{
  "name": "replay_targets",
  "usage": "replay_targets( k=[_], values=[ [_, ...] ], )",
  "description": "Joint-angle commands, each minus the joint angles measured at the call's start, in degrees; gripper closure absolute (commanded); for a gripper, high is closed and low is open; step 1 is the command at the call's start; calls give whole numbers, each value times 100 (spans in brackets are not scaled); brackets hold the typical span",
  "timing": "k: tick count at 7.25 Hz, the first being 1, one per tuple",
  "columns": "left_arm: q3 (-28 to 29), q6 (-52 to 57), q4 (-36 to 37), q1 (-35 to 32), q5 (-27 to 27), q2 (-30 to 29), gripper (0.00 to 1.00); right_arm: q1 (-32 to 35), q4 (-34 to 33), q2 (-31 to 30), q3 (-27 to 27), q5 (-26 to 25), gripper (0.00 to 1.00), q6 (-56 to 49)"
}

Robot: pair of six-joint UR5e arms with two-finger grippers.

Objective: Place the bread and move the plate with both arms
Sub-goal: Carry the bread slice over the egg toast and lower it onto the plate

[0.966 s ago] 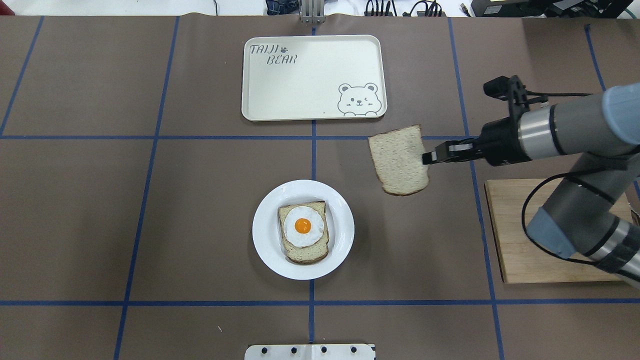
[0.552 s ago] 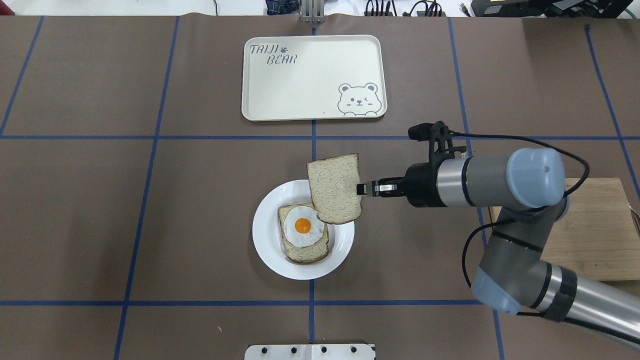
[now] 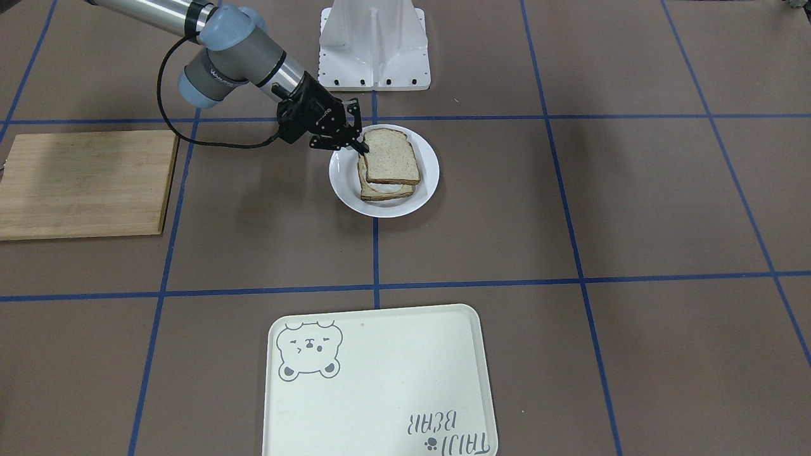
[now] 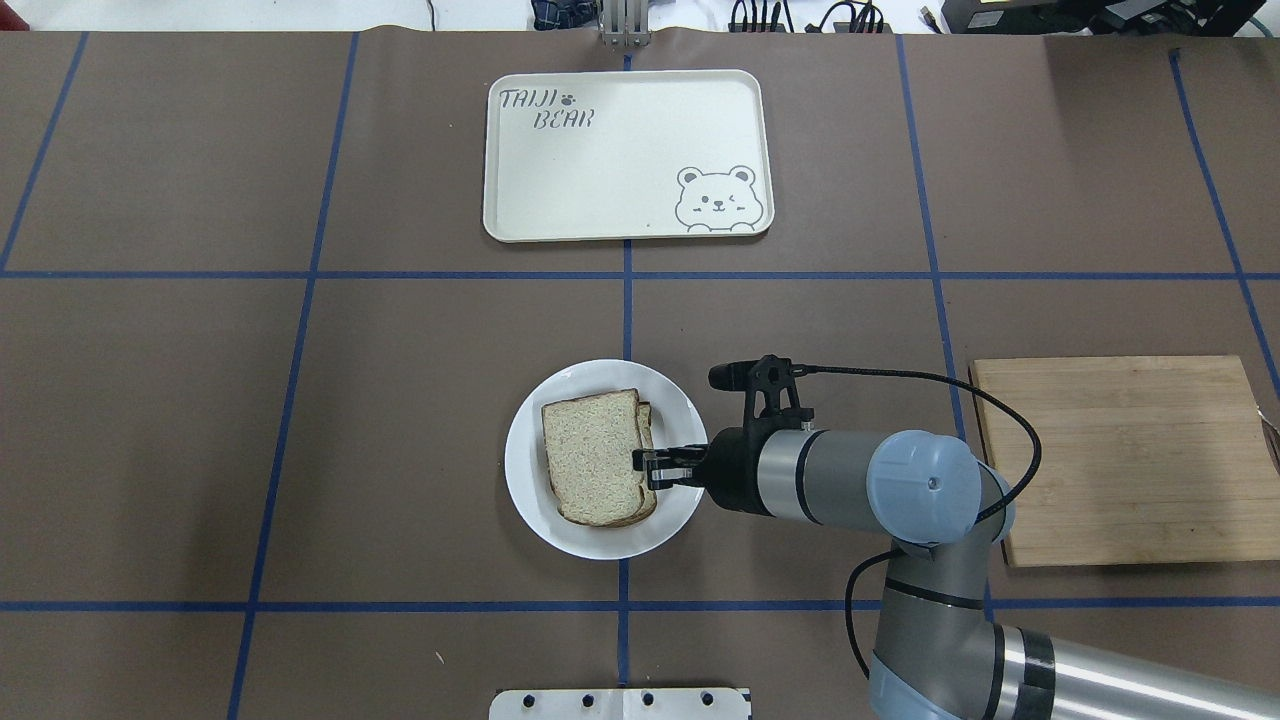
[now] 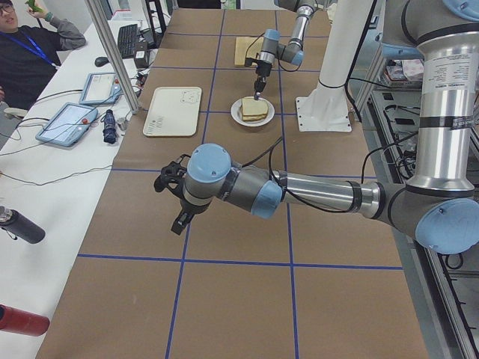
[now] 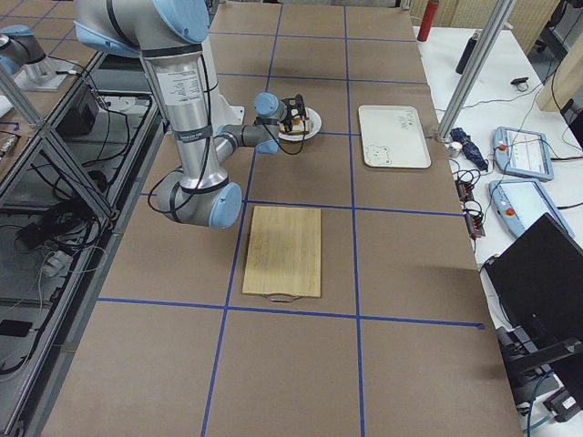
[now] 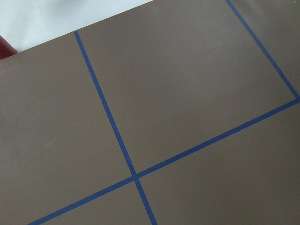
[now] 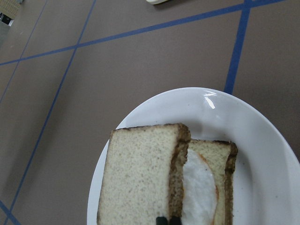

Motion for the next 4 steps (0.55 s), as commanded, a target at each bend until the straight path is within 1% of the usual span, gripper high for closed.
replay_targets(
  k=[1, 4],
  values=[
    [14, -1, 0, 0, 0, 3, 1, 3, 28, 2, -90, -20, 100, -56],
    [41, -1, 0, 0, -9, 3, 1, 47, 37, -34, -99, -29, 100, -82]
  ],
)
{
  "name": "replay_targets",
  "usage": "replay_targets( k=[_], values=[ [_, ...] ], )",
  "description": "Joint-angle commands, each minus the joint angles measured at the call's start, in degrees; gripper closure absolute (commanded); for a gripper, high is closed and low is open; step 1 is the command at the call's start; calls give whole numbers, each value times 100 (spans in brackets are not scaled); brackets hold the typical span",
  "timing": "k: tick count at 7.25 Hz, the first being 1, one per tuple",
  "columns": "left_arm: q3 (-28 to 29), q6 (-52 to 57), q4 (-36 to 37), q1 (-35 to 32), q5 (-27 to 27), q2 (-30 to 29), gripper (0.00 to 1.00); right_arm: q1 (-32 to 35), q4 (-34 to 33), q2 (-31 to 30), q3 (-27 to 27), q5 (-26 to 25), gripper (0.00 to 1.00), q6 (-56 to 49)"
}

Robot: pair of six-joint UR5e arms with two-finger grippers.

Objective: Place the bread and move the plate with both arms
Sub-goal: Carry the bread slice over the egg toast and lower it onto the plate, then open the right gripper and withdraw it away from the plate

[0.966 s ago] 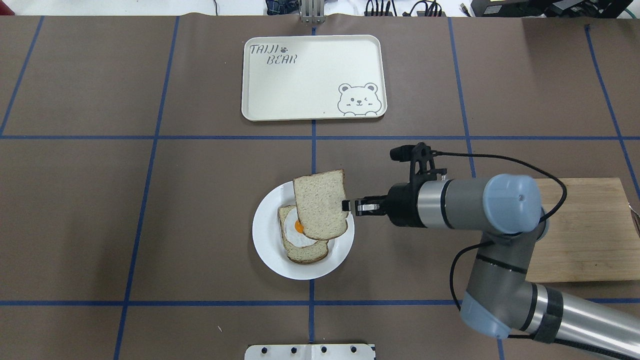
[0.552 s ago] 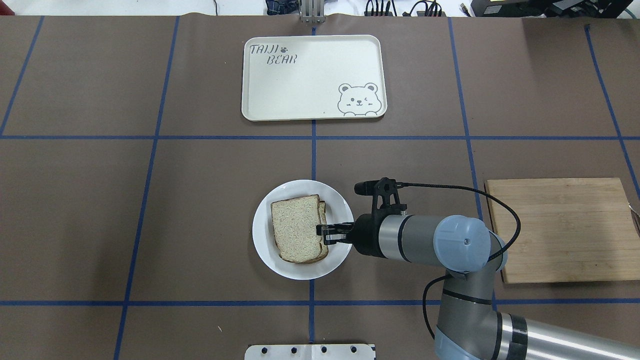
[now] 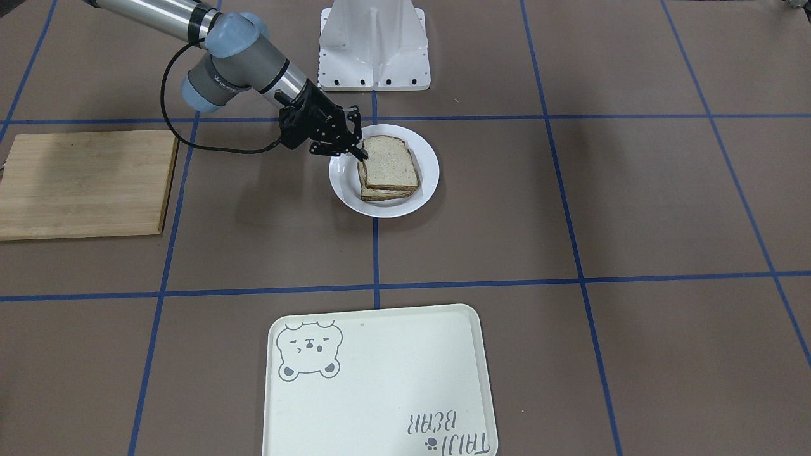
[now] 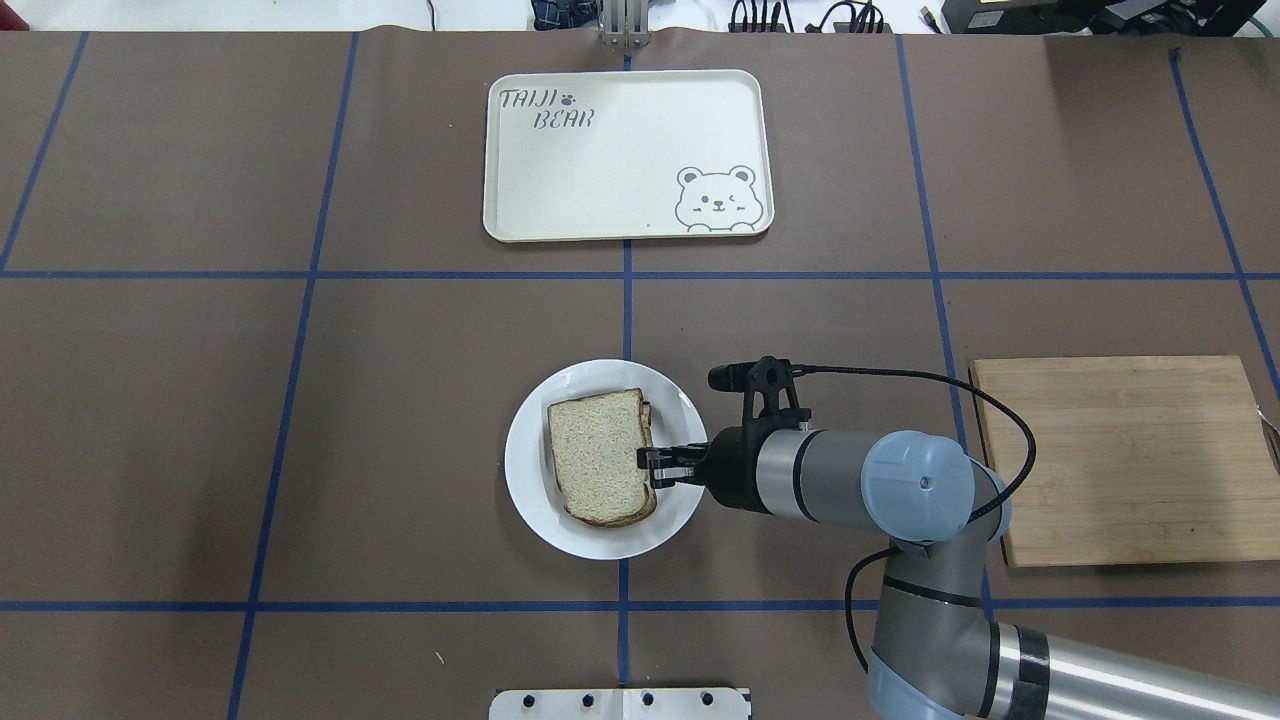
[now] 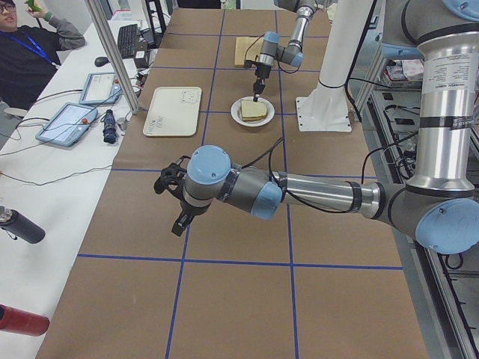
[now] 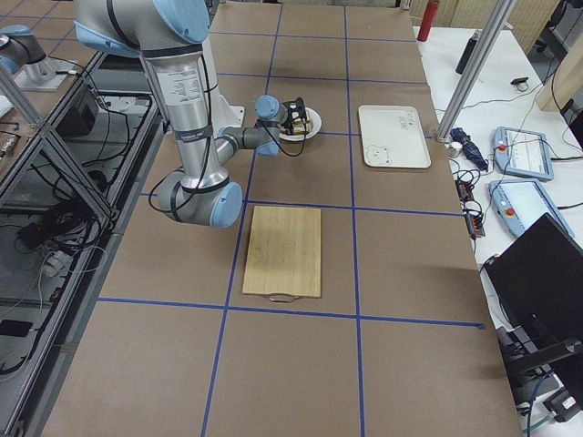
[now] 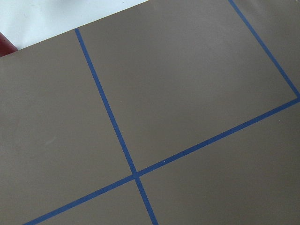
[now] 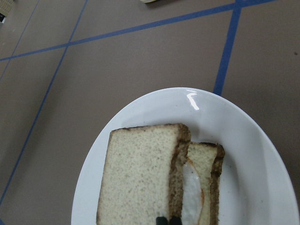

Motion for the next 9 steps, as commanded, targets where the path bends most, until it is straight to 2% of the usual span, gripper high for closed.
replay_targets(
  k=[1, 2, 4, 6, 8, 9],
  values=[
    [-3, 9, -9, 0, 2, 0, 1, 31, 15, 2, 1, -18, 39, 28],
    [-3, 9, -9, 0, -7, 0, 1, 57, 6, -7, 27, -166, 0, 11],
    [-12, 9, -9, 0, -7, 0, 1, 512, -55, -16, 158, 103, 0, 20],
    [-73, 0, -9, 0, -16, -9, 1, 1345, -230, -252, 273, 788, 0, 73],
    [-179, -78, -245, 261, -584, -70, 1, 2424, -1647, -315, 536, 1656, 0, 12],
    [-275, -1019, -672, 560, -509, -105, 1, 3013, -2447, -332, 546, 2140, 0, -328]
  ],
)
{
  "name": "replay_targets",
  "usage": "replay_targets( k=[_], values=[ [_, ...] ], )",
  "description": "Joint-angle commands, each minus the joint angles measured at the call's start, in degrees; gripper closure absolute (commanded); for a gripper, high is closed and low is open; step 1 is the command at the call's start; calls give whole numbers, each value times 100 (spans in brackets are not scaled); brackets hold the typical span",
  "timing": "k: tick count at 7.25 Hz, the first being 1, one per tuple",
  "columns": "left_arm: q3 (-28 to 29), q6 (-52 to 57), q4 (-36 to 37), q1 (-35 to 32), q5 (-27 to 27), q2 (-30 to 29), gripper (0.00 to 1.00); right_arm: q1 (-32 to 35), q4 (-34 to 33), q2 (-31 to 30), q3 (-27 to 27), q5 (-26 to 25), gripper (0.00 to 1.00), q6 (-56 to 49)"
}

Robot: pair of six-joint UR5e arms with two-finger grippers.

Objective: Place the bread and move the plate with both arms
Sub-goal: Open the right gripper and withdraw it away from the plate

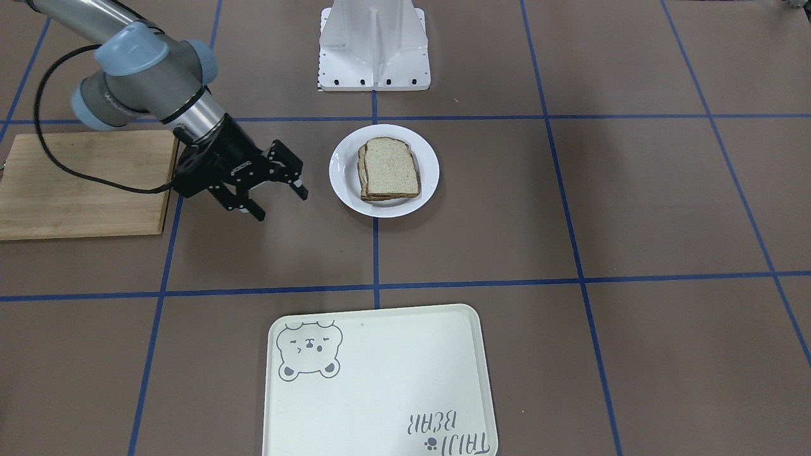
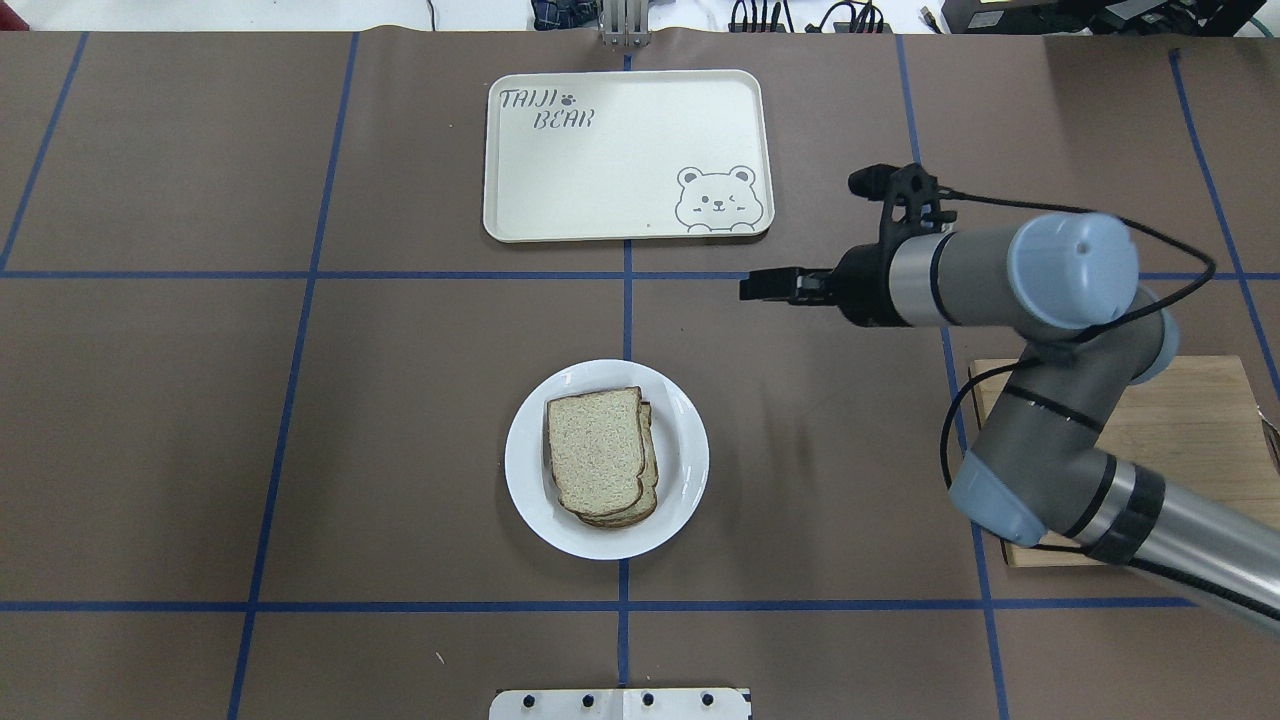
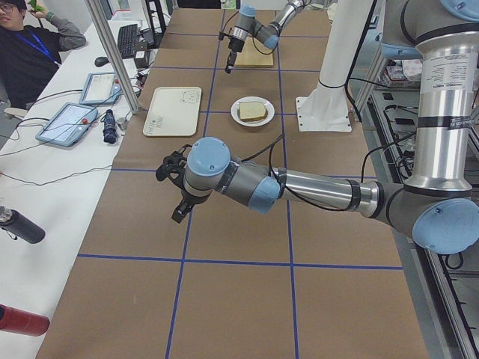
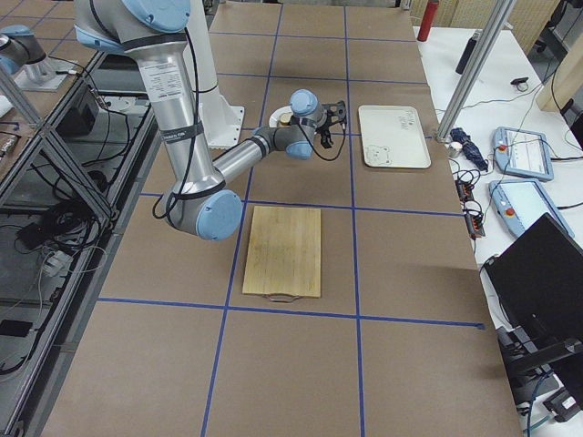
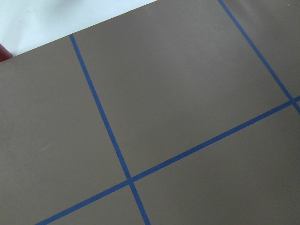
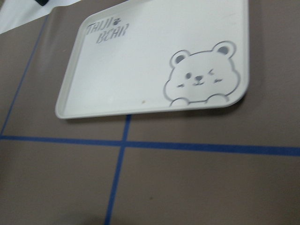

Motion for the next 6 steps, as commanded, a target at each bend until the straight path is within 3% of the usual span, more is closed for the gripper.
replay_targets(
  k=[1, 3, 6],
  values=[
    [-106, -1823, -1155, 652, 246, -52, 1, 1117, -1462, -198, 57, 863, 0, -1110],
    [-123, -3828, -1908, 1724, 556, -287, 1, 1978, -2018, -960, -22, 1416, 0, -3286],
    [-255, -5424, -1980, 2649, 592, -789, 1, 3682, -3044, -1938, -13, 2164, 0, -6181]
  ],
)
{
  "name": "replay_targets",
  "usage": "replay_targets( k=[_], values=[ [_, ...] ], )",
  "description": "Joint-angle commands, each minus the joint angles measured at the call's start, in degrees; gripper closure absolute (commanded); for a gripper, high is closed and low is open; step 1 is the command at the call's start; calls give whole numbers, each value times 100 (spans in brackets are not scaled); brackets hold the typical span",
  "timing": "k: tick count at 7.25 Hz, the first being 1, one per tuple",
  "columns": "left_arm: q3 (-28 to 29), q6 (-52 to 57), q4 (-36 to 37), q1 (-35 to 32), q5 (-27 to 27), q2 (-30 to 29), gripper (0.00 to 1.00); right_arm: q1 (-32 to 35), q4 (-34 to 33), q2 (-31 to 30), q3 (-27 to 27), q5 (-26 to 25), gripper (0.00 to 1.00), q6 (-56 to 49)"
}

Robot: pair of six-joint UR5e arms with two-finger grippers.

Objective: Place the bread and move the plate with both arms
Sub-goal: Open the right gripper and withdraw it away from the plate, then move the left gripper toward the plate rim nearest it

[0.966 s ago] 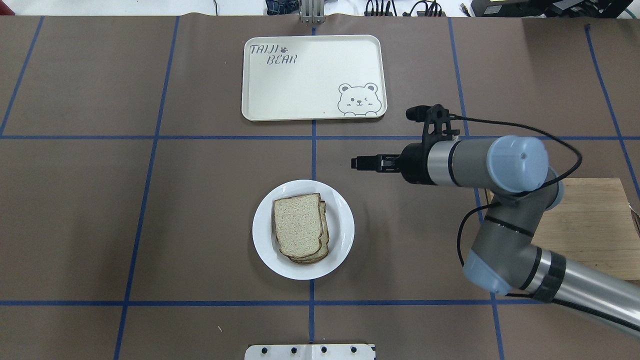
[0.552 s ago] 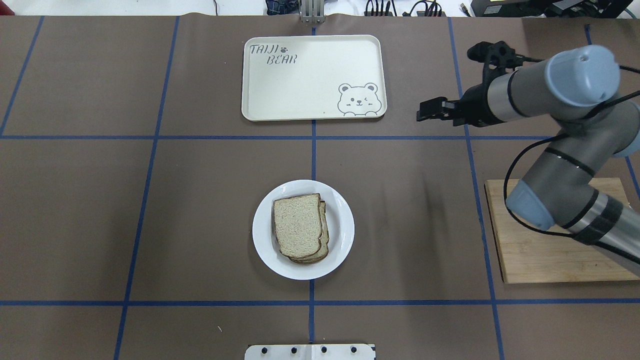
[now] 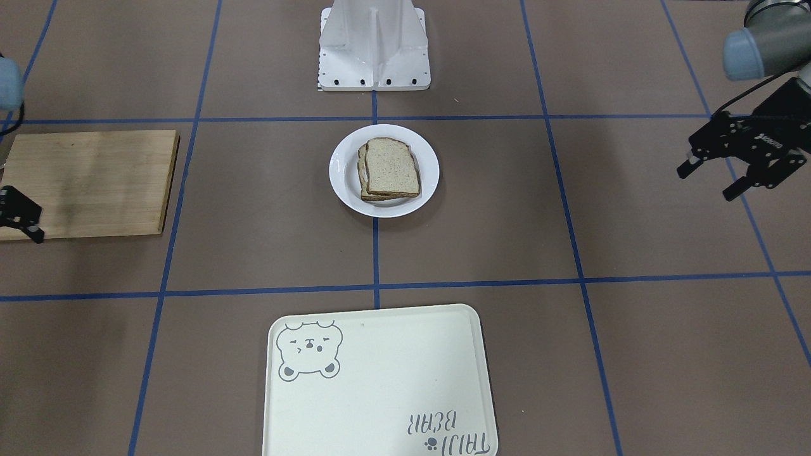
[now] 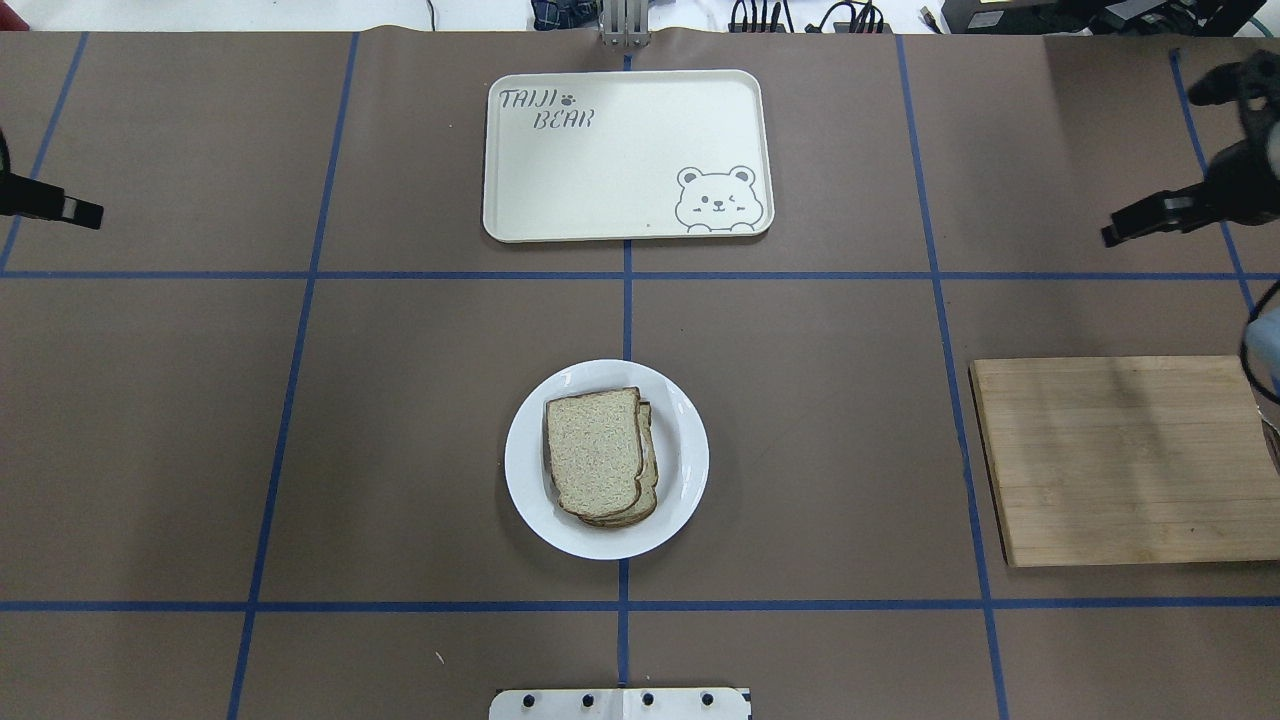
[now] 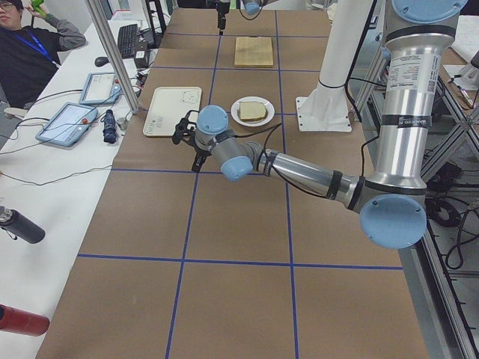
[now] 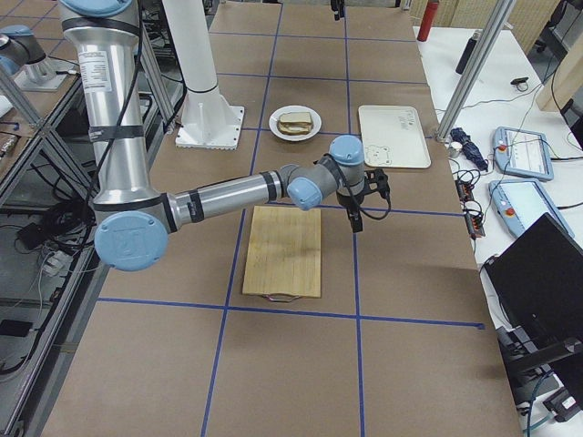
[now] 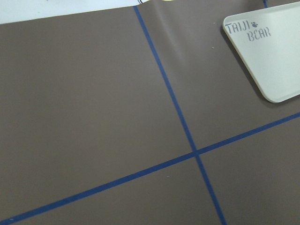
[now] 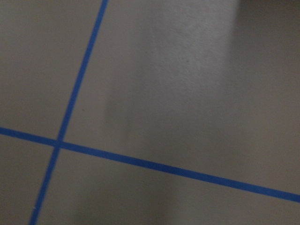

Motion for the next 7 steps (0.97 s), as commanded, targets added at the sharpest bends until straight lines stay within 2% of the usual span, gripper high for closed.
replay_targets(
  k=[1, 2, 3, 5, 7],
  values=[
    [-19, -1313, -432, 692, 257, -284, 1, 1193, -1078, -550, 30, 345, 0, -2051],
    [-10, -2059, -879, 1243, 720, -302, 1, 1711, -1640, -743, 82, 354, 0, -2442],
    [8, -2841, -971, 1727, 960, -503, 1, 1942, -2194, -936, 118, 337, 0, -2455],
    [86, -3103, -980, 2554, 1759, -784, 1, 2373, -2218, -1323, 144, 266, 0, -3065],
    [262, -3174, -989, 2979, 2130, -909, 3, 2393, -2235, -1290, 144, 266, 0, -3193]
  ],
)
